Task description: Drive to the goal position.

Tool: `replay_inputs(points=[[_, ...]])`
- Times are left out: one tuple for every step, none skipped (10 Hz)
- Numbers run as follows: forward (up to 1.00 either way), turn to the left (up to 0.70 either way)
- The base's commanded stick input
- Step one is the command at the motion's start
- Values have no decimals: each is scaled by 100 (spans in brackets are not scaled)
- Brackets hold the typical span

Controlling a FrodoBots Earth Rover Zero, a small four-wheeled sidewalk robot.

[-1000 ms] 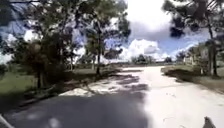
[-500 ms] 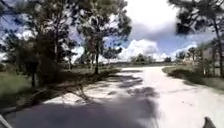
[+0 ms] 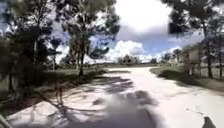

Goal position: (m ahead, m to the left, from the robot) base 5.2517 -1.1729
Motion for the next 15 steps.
replay_inputs(points=[[85, 0], [85, 0], [85, 0], [85, 0], [85, 0], [85, 0], [85, 0], [85, -25], [85, -34], [85, -34], [85, -34], [85, -34], [85, -8], [85, 0], [85, 0]])
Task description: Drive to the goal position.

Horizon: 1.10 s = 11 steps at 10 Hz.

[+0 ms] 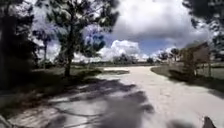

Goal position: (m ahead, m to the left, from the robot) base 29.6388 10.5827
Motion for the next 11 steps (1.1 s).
replay_inputs(points=[[85, 0], [85, 0], [85, 0], [85, 0], [85, 0], [85, 0], [85, 0], [85, 0], [85, 0], [85, 0], [85, 0]])
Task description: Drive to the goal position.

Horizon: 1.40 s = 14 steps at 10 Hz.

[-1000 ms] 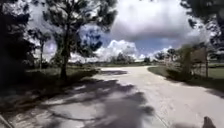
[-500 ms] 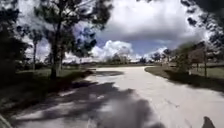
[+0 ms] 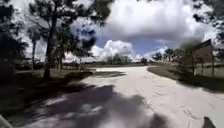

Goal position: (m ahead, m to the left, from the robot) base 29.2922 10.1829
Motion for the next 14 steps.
replay_inputs(points=[[85, 0], [85, 0], [85, 0], [85, 0], [85, 0], [85, 0], [85, 0], [85, 0], [85, 0], [85, 0], [85, 0], [85, 0], [85, 0], [85, 0]])
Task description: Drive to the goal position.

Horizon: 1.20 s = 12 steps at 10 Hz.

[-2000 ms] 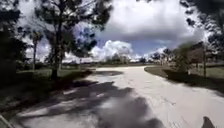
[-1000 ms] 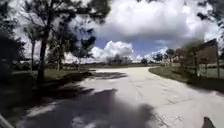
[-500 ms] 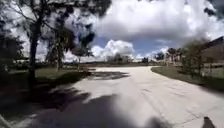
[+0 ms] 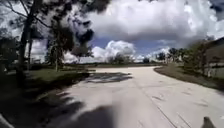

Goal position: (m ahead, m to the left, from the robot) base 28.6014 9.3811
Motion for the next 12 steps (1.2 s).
replay_inputs(points=[[85, 0], [85, 0], [85, 0], [85, 0], [85, 0], [85, 0], [85, 0], [85, 0], [85, 0], [85, 0], [85, 0], [85, 0]])
